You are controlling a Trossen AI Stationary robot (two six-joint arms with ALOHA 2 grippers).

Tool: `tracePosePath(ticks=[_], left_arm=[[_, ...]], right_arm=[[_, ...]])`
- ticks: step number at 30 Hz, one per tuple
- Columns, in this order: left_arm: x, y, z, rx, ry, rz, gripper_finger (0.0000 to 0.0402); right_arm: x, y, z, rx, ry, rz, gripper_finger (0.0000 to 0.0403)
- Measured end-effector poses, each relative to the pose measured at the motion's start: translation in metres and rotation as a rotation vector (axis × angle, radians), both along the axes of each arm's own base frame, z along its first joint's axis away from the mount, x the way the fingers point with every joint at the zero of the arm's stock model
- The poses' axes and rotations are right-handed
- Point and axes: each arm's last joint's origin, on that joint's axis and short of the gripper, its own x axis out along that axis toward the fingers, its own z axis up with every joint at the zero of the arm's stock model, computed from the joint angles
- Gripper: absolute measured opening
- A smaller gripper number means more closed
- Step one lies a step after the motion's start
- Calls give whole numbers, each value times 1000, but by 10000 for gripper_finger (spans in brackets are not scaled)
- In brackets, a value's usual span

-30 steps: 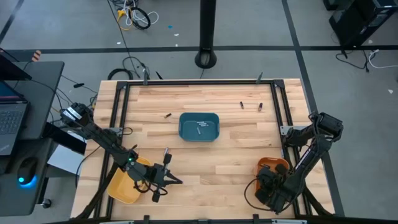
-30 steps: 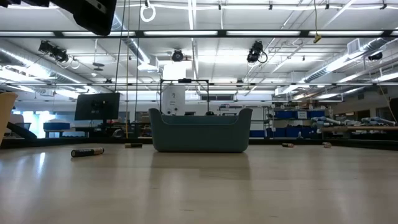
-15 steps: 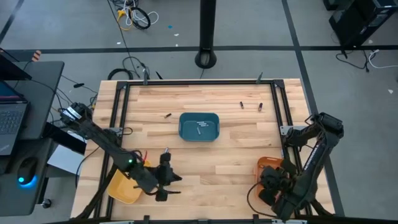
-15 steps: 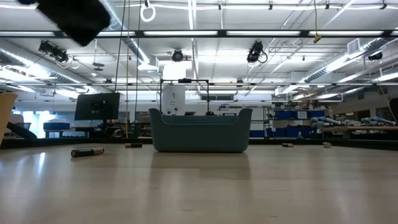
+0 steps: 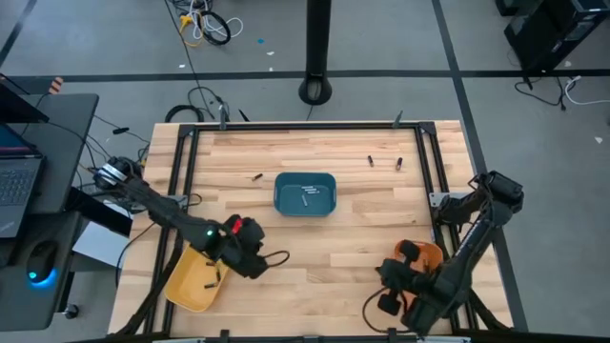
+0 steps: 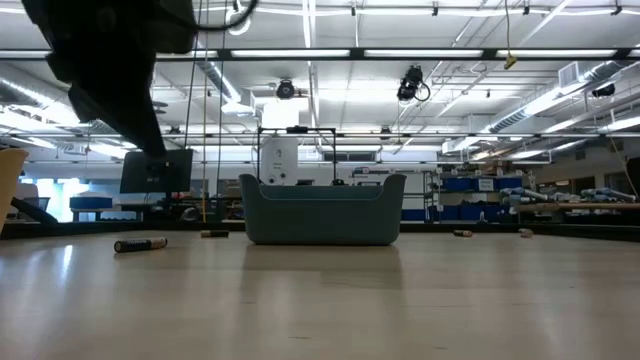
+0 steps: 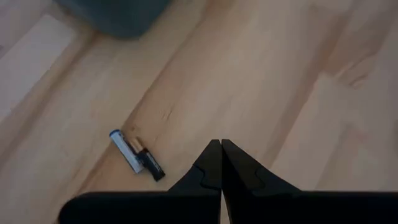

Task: Sort batteries
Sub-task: Put the black battery into the yellow bin

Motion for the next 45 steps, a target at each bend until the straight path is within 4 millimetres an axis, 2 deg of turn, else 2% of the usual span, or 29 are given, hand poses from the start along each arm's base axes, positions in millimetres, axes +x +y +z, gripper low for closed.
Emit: tracePosePath(ticks=[4,9,13,17,22,28,34,45], left_arm=[[9,7,-15,-40,103,-12,36],[18,12,-38,-41,202,12,97],[21,16,-46,-27,230,31,139],[19,22,-48,-8,264,97,163],[15,29,-48,30,306,153,168],[17,27,-49,-8,292,145,168],[18,25,-49,-26,282,144,168],[21,23,-63,-22,342,131,168]], right_arm=[[14,-2,-9,-2,-38,58,10],[25,-7,-14,-5,-58,91,19],[29,-7,-14,-7,-67,114,9],[30,-7,-14,-8,-70,123,9],[31,-6,-14,-1,-76,121,18],[31,-6,-14,-1,-77,124,8],[31,-6,-14,0,-78,125,16],[31,-6,-14,0,-78,126,13]])
